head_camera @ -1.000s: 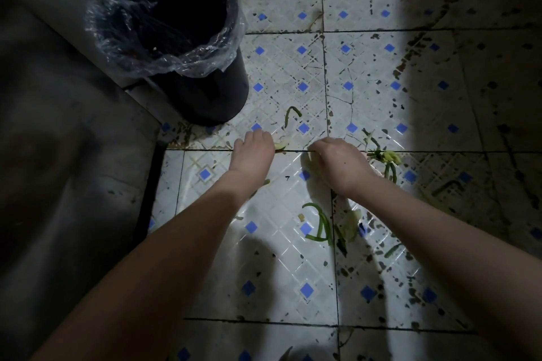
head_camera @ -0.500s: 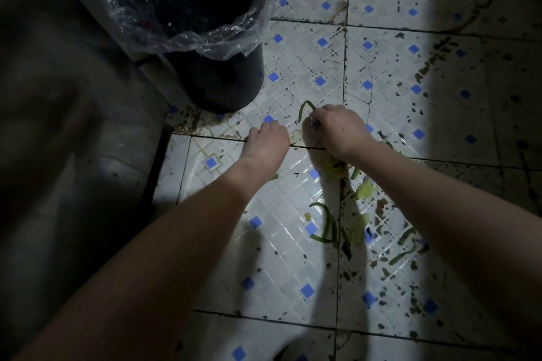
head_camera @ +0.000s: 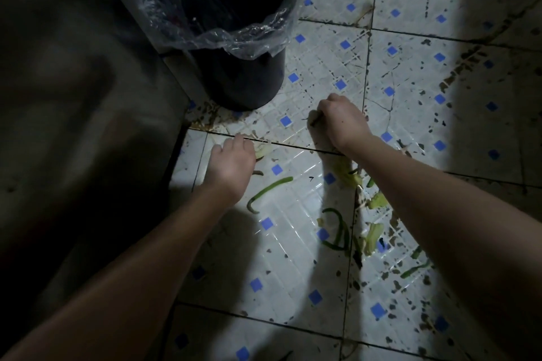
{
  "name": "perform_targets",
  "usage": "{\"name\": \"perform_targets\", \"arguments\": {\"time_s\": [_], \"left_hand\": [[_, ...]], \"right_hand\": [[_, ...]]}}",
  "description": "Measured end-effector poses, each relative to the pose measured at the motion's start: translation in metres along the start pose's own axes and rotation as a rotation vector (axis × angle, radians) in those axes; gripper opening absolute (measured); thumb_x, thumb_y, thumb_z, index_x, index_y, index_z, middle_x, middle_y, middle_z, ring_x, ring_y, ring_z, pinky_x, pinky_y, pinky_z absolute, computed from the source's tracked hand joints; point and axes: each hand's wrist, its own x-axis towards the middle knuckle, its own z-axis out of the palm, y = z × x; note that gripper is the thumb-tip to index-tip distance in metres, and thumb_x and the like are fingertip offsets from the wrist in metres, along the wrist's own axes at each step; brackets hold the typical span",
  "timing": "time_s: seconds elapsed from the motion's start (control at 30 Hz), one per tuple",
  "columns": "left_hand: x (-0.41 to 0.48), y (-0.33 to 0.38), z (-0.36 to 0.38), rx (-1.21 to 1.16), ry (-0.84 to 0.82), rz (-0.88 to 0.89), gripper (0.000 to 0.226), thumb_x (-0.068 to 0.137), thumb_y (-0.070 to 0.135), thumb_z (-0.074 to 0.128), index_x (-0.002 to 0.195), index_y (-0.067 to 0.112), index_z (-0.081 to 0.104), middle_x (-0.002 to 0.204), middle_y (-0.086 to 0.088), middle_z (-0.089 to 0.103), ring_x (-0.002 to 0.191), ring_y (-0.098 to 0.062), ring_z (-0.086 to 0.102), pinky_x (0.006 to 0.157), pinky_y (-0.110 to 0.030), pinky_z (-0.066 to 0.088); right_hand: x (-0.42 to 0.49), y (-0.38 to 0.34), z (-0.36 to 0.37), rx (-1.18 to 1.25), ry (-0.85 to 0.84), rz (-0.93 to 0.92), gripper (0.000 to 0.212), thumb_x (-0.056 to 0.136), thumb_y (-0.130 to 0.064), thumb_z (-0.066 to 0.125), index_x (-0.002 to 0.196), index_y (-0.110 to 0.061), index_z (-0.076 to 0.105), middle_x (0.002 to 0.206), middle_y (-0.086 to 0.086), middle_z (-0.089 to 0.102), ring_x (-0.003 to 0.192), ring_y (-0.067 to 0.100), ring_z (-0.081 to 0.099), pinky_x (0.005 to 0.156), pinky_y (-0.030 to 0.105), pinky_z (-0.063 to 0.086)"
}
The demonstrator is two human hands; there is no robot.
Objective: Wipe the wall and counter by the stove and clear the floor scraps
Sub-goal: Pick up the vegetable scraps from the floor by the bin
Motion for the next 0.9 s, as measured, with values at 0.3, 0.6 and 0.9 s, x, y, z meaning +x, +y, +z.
{"name": "perform_targets", "arguments": {"time_s": [0.3,0.6,0.9], "left_hand": [[-0.03,-0.017,0.013,0.072,0.114,-0.078,0.022,0.061,0.025,0.079,0.073,0.016,0.063,0.068,0.0,0.061,0.061,-0.016,0.059,0.054,-0.023,0.045],[-0.041,-0.015,0.012,-0.161,-0.046,-0.147,0.023,0.093,0.015,0.049,0.114,0.006,0.051,0.112,-0.013,0.058,0.104,-0.028,0.056,0.086,-0.037,0.043],[-0.045,-0.005,0.011,-0.206,-0.047,-0.107,0.024,0.089,0.004,0.047,0.112,0.009,0.049,0.114,-0.011,0.057,0.104,-0.028,0.055,0.087,-0.037,0.042]], "right_hand": [[-0.05,-0.045,-0.003,0.115,-0.004,-0.264,0.023,0.087,-0.016,0.048,0.105,-0.007,0.06,0.099,0.014,0.057,0.091,0.032,0.052,0.071,0.034,0.038],[-0.089,-0.066,0.029,0.131,-0.211,-0.387,0.019,0.089,-0.018,0.057,0.106,-0.009,0.056,0.107,0.009,0.054,0.1,0.027,0.049,0.079,0.034,0.037],[-0.105,-0.061,0.029,0.047,-0.277,-0.31,0.018,0.084,0.002,0.053,0.097,-0.009,0.049,0.102,0.011,0.05,0.093,0.025,0.047,0.079,0.031,0.04]]}}
